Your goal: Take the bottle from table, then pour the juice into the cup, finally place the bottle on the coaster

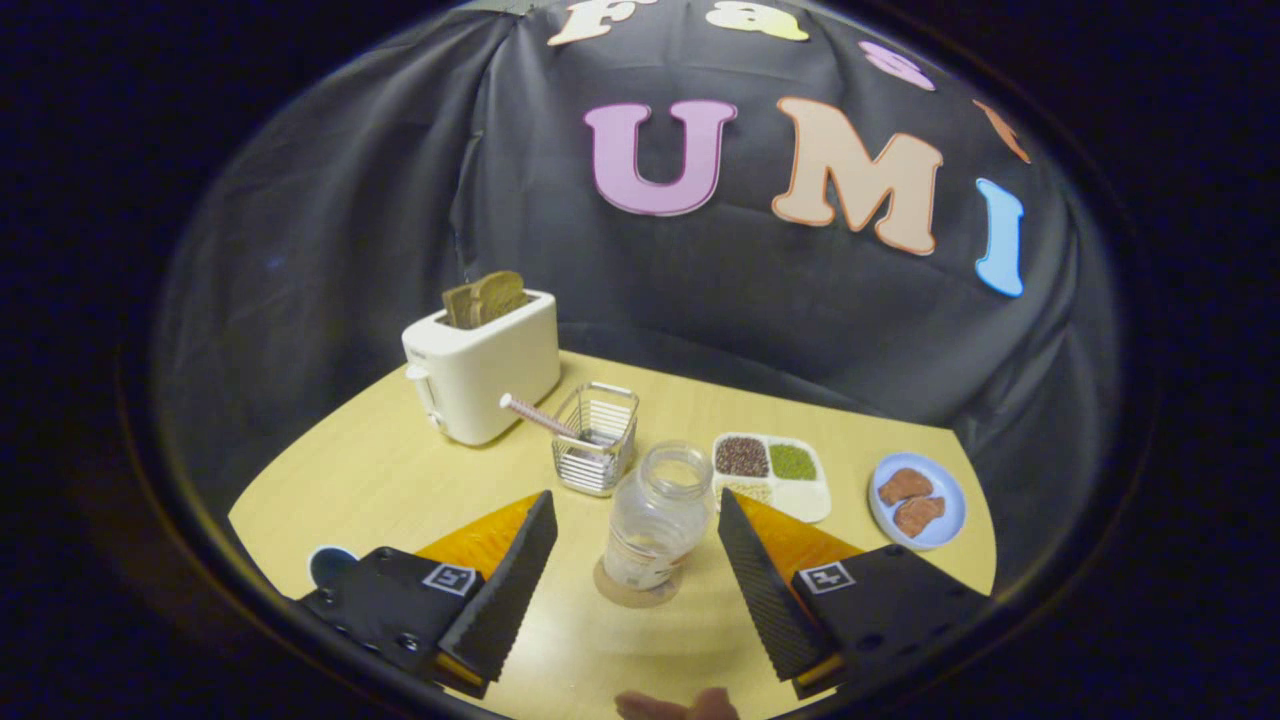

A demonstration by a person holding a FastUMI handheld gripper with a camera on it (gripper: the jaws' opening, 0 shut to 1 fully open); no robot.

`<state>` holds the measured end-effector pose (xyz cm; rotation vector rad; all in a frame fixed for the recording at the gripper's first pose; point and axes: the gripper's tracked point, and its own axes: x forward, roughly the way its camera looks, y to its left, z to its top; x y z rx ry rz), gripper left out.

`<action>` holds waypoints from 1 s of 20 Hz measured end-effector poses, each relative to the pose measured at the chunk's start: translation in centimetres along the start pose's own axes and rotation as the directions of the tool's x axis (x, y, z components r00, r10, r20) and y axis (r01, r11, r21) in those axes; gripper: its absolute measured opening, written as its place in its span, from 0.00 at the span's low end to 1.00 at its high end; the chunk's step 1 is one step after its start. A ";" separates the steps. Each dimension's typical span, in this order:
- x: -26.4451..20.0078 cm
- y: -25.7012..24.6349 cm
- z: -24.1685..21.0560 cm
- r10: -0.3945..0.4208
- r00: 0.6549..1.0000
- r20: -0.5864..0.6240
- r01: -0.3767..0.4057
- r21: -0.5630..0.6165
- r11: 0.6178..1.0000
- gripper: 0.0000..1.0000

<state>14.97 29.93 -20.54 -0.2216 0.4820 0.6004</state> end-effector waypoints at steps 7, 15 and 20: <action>-6.8 -2.3 10.8 -0.088 0.976 0.199 0.076 0.067 0.995 1.00; -17.9 -7.9 23.5 -0.252 0.877 0.410 0.197 0.171 0.965 1.00; -22.8 -10.9 26.8 -0.322 0.837 0.443 0.252 0.210 0.945 1.00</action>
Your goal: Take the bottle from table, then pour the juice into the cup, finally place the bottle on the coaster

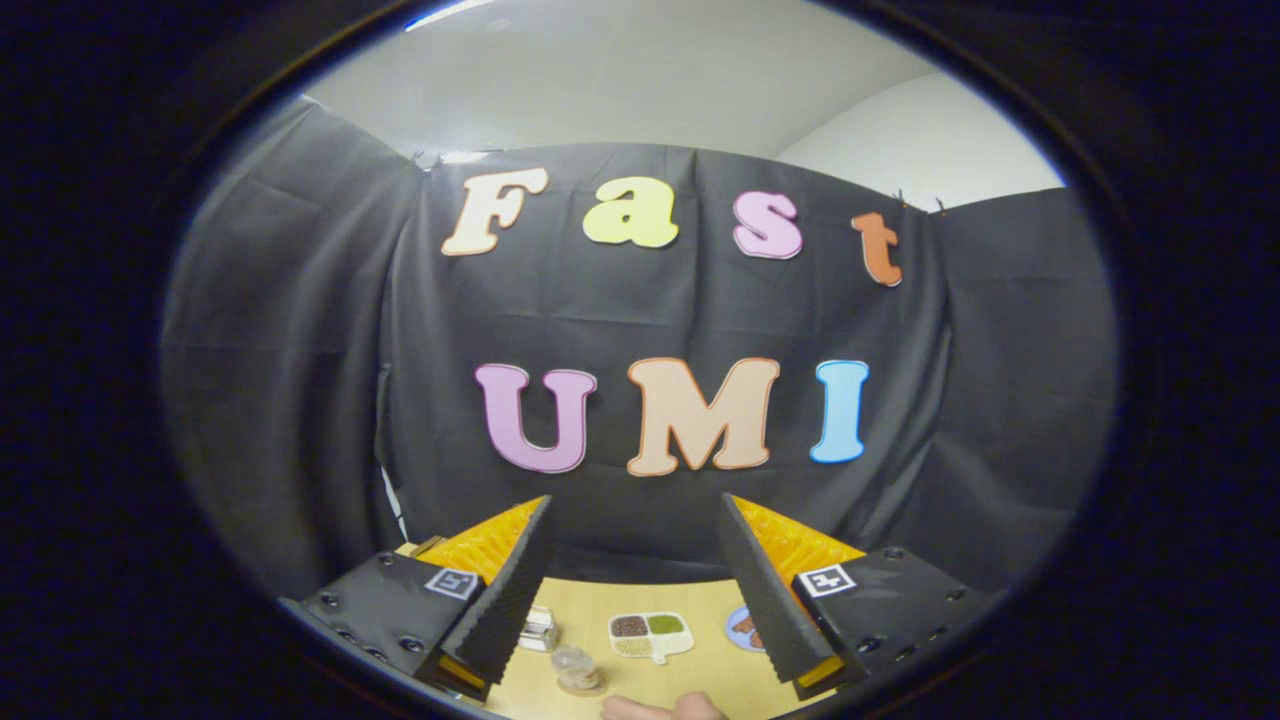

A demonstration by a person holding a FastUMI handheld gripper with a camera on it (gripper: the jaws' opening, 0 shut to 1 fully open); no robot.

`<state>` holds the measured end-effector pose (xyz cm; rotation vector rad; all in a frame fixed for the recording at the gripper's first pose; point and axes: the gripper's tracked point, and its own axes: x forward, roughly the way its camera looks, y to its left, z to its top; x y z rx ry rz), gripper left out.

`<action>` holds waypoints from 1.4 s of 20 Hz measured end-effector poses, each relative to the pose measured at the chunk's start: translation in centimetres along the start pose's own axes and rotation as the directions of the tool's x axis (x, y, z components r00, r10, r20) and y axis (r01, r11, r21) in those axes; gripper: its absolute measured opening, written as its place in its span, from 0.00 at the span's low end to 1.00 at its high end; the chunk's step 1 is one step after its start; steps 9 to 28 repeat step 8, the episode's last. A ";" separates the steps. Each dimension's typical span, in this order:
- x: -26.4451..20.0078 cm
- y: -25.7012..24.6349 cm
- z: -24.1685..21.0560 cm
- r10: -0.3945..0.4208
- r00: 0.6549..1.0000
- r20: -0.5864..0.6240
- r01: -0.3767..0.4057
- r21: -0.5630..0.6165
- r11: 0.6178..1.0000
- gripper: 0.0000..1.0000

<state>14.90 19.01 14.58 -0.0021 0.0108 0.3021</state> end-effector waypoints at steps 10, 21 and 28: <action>-2.1 -2.9 2.6 -0.066 0.997 0.034 0.065 0.009 0.998 1.00; -2.1 -2.9 2.6 -0.066 0.997 0.034 0.065 0.009 0.998 1.00; -2.1 -2.9 2.6 -0.066 0.997 0.034 0.065 0.009 0.998 1.00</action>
